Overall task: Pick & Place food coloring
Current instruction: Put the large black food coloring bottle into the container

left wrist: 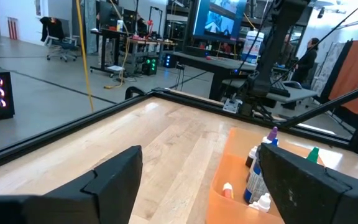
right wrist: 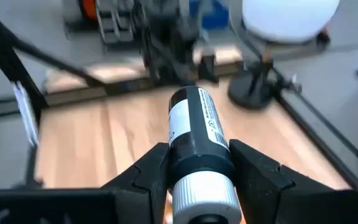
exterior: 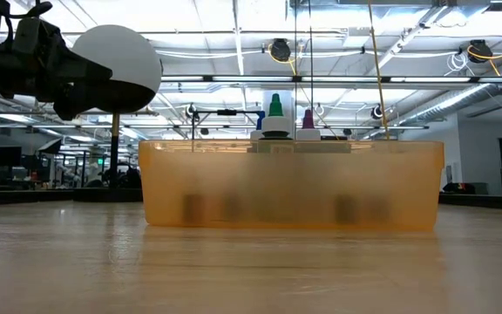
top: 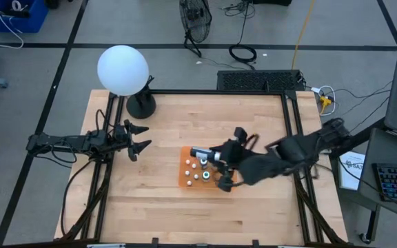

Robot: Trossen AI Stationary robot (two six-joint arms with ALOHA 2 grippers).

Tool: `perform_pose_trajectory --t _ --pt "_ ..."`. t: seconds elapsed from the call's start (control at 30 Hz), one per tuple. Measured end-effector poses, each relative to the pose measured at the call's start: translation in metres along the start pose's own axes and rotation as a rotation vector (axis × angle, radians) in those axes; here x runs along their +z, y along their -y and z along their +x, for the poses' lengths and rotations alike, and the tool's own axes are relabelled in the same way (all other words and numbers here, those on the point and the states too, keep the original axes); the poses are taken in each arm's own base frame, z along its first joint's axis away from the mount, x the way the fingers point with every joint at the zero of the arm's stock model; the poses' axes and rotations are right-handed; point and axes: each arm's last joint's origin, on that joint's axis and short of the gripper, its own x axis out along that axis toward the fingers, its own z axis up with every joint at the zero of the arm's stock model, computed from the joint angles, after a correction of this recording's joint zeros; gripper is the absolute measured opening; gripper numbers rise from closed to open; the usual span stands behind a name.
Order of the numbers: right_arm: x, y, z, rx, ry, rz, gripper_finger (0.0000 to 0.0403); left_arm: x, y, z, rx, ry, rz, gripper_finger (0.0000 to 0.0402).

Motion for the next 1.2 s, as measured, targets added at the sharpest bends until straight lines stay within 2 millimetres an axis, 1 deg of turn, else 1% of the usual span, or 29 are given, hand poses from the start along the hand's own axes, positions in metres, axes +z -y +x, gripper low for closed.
perform_pose_trajectory --t 0.1,0.2,0.3,0.4,0.47,0.57,0.63,0.73,0.87,1.03,1.2 --pt "-0.005 -0.002 0.021 0.005 -0.149 -0.012 0.0135 0.000 0.000 0.000 0.000 0.000 0.000 0.0321" --pt "-0.022 -0.001 0.043 0.000 -0.353 -0.024 0.0134 0.000 0.000 0.000 0.000 0.001 0.000 0.0317" --pt "-0.045 0.004 0.061 -0.084 -0.582 -0.025 0.0133 0.000 0.000 0.000 0.000 0.000 0.000 0.0313" --pt "-0.063 0.008 0.075 -0.203 -0.740 -0.053 0.0133 0.000 0.000 0.000 0.000 0.001 0.000 0.0314" --pt "-0.070 0.007 0.085 -0.215 -0.780 -0.058 0.0133 0.000 0.000 0.000 0.000 0.000 0.000 0.0317" --pt "-0.078 0.002 0.093 -0.151 -0.812 -0.052 0.0133 0.000 0.000 0.000 0.000 0.000 0.000 0.0323" --pt "-0.086 0.005 0.095 -0.177 -0.861 -0.071 0.0133 0.000 0.000 0.000 -0.001 0.001 0.000 0.0325" --pt "-0.097 0.021 0.098 -0.256 -0.926 -0.062 0.0133 0.000 0.000 0.000 0.000 0.000 0.000 0.0323" --pt "-0.107 0.040 0.101 -0.281 -0.956 -0.019 0.0133 0.000 0.000 0.000 0.000 0.000 0.000 0.0315" --pt "-0.121 0.065 0.112 -0.276 -0.958 0.014 0.0133 0.000 0.000 0.000 0.000 0.000 0.000 0.0310" --pt "-0.137 0.086 0.126 -0.216 -0.950 0.083 0.0133 0.000 0.000 0.000 0.000 0.001 0.000 0.0315"
